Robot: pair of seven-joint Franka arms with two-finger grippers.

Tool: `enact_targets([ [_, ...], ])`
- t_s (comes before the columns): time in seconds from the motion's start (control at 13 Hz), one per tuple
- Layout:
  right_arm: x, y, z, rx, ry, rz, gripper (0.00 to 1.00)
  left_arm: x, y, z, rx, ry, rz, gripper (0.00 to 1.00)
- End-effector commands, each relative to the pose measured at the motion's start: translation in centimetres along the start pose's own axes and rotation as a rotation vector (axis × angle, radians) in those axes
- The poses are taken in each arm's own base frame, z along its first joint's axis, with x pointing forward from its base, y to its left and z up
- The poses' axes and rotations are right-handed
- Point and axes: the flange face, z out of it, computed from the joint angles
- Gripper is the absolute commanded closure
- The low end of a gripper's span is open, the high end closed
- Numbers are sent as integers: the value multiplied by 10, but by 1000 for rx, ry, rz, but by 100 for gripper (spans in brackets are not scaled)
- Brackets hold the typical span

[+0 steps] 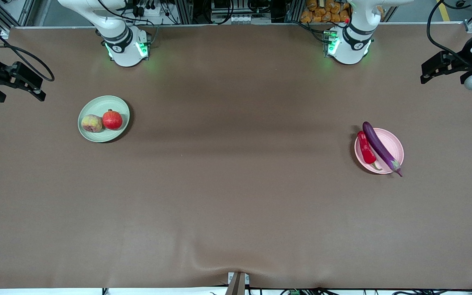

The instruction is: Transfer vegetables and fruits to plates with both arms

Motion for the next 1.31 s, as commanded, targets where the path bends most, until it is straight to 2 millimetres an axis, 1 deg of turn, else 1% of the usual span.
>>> enact_targets([
  [0.0, -2, 6, -2, -55, -36, -7, 0, -4, -2, 0, -17, -11, -11, 0],
  [0.23, -3, 10, -1, -71, -43, -2, 0, -2, -7, 4, -14, -17, -24, 0],
  [0.31, -2, 11, 0, -71, -45, -1, 0, -1, -5, 6, -11, -23, -20, 0],
  [0.54, -2, 14, 0, -71, -47, 5, 0, 1, -3, 6, -20, -3, -18, 0],
  [0.77, -2, 16, 0, -65, -47, 12, 0, 0, 11, 8, -15, 2, 7, 0],
  [1.0, -2, 23, 1, -62, -49, 27, 0, 1, 10, 7, -16, 10, 4, 0],
  [1.24, 0, 23, 1, -60, -40, 27, 0, 1, 10, 7, -16, 10, 4, 0],
])
